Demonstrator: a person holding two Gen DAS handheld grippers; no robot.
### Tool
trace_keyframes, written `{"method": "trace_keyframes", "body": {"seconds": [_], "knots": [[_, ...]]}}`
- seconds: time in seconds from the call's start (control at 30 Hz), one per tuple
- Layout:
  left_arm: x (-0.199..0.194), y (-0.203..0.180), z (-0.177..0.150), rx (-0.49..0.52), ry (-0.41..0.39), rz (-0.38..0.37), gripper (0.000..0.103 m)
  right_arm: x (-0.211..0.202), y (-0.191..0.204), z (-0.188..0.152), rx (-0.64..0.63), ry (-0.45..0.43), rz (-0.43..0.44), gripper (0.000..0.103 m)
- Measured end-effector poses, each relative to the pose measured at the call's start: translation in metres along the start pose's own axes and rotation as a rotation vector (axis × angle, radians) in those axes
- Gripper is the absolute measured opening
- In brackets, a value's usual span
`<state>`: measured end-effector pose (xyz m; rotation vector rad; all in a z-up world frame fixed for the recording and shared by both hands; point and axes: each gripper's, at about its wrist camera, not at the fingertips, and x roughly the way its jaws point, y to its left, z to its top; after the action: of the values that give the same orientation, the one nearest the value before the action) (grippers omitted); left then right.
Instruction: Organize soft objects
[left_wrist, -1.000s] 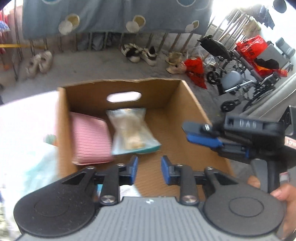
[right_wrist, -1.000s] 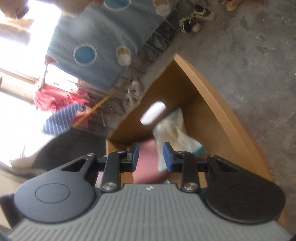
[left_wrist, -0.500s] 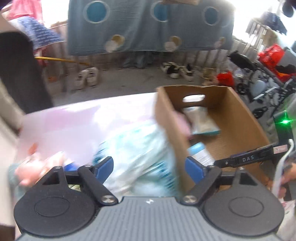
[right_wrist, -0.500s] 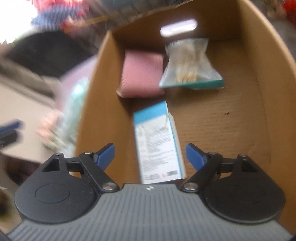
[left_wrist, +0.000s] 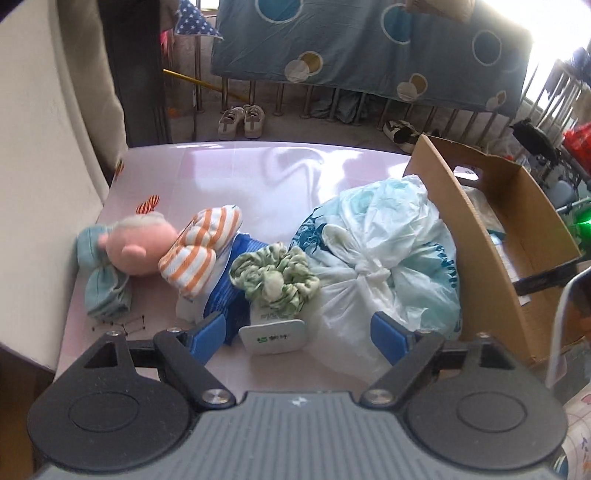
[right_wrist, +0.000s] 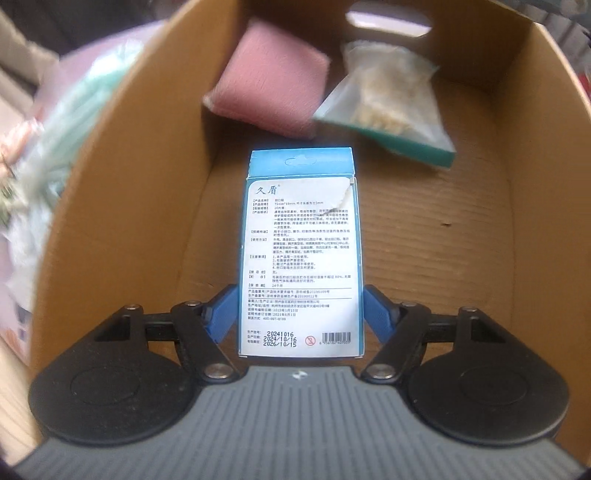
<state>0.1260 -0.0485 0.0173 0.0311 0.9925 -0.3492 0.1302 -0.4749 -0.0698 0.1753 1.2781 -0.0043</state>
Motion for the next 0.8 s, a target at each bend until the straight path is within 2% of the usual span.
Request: {"method": "trace_keyframes", "body": {"seconds": [0.1,0.27,0.37,0.5,0.7,0.8], "knots": [[-0.002,0.004,-0.009,-0.010,-0.019,-0.008,0.087,-0.030,-0.012,0.001,0.031,-0.068,0.007,0.071],[0.004,0.009,-0.018,-0.012,-0.022,0.012,0.087,-0.062,-0.045,0.032,0.077,-0.195,-0.064,0.071],[0.008,0.012,-0.022,-0.021,-0.010,0.023,0.087,-0.063,-0.054,0.056,0.053,-0.275,-0.174,0.072],[0.007,0.016,-0.026,-0.028,-0.005,0.027,0.087,-0.048,-0.062,0.072,0.034,-0.283,-0.295,0.076],[0.004,0.016,-0.031,-0.002,-0.015,0.058,0.087,-0.043,-0.064,0.055,0.027,-0.278,-0.300,0.074],[-0.001,0.016,-0.035,0.008,-0.028,0.072,0.087,-0.042,-0.066,0.040,0.089,-0.288,-0.224,0.074]]}}
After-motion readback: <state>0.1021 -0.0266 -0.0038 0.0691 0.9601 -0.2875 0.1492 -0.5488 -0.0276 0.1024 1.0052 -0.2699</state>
